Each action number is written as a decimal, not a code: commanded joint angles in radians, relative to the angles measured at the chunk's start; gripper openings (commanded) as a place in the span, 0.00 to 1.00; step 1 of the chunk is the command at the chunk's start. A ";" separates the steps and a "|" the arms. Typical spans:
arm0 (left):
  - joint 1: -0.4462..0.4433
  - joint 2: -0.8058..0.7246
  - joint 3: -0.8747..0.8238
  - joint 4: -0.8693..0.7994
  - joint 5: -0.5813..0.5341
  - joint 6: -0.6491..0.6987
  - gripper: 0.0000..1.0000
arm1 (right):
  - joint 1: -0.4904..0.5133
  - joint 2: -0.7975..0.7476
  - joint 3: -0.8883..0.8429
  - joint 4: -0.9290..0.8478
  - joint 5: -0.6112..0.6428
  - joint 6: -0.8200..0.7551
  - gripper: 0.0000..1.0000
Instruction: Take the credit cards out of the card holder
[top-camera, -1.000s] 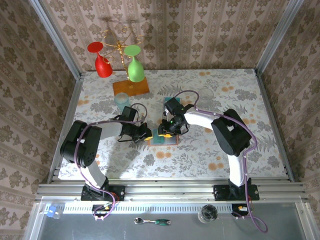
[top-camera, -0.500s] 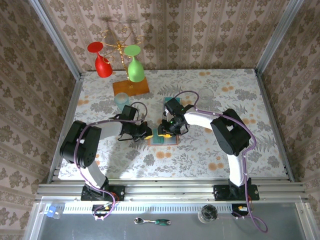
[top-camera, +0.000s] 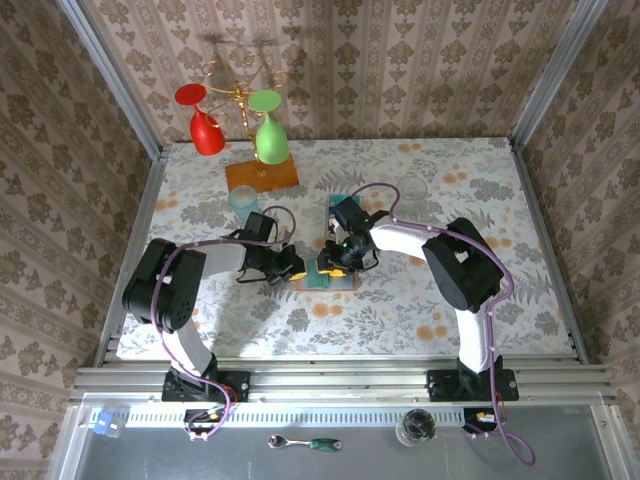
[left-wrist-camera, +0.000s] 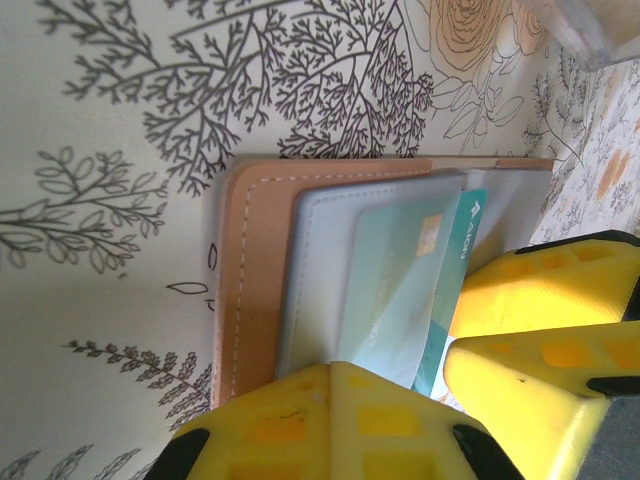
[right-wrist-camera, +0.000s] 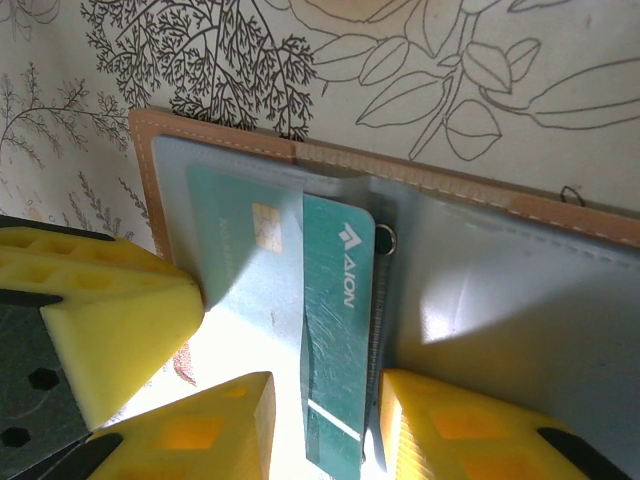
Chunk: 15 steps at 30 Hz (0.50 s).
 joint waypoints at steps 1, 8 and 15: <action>0.006 0.025 -0.028 -0.023 -0.012 0.021 0.00 | -0.006 -0.012 -0.015 -0.002 -0.001 0.015 0.33; 0.006 0.027 -0.028 -0.023 -0.012 0.022 0.00 | -0.006 0.004 -0.028 0.065 -0.075 0.049 0.32; 0.006 0.030 -0.027 -0.021 -0.011 0.021 0.00 | -0.012 -0.019 -0.050 0.107 -0.095 0.075 0.28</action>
